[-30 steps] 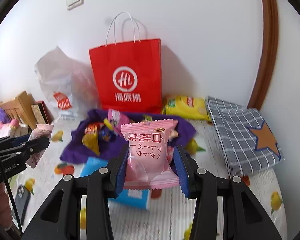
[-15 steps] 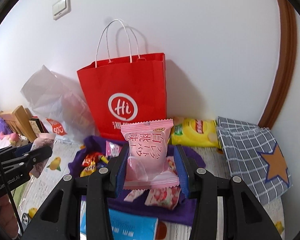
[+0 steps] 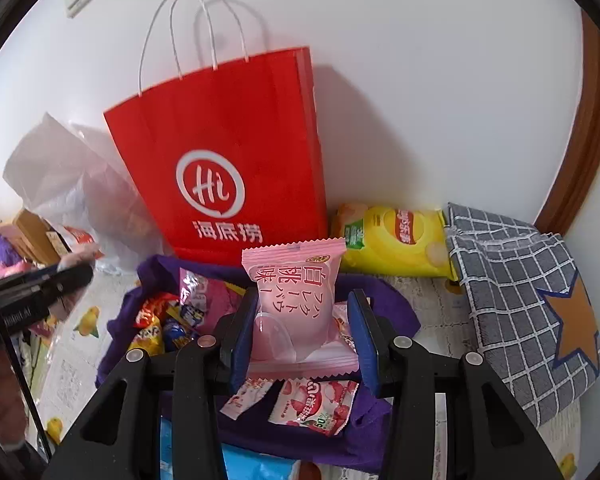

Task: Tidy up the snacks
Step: 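Lift both candy packets and carry them over the purple towel, then hold both candy packets just above the snack pile on the towel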

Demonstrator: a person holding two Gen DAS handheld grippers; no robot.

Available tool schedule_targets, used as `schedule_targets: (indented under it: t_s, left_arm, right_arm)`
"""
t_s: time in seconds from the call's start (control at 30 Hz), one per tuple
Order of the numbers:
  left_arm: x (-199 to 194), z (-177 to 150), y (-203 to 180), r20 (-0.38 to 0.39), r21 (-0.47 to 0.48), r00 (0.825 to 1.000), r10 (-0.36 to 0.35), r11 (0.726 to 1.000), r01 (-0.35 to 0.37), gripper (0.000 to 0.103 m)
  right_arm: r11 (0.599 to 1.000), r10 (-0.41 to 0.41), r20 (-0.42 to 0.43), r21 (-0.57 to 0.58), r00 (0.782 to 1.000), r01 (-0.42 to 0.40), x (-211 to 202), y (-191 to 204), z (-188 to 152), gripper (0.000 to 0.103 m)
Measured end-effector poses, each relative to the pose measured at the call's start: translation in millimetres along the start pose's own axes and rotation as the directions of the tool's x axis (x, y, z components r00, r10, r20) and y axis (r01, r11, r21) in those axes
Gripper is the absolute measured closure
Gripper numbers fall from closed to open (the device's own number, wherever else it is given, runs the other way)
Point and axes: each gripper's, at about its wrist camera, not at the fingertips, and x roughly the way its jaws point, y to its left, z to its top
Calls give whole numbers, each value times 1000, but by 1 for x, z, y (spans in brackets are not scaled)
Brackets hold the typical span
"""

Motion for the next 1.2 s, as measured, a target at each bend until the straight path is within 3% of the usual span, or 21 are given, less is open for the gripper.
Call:
schedule_targets:
  t_s: [0.5,1.2]
  left_arm:
    - [13,3,15,-25,-45,1000,13,999,-14,70]
    - [23,-1,3,-45,-3,998,33,999,-33,70]
  right_arm:
    - [999,-9,-109,-32,994,5,38,-3,-11,58]
    - [998,4,-128,-61,992,-12,42,5,-13,58]
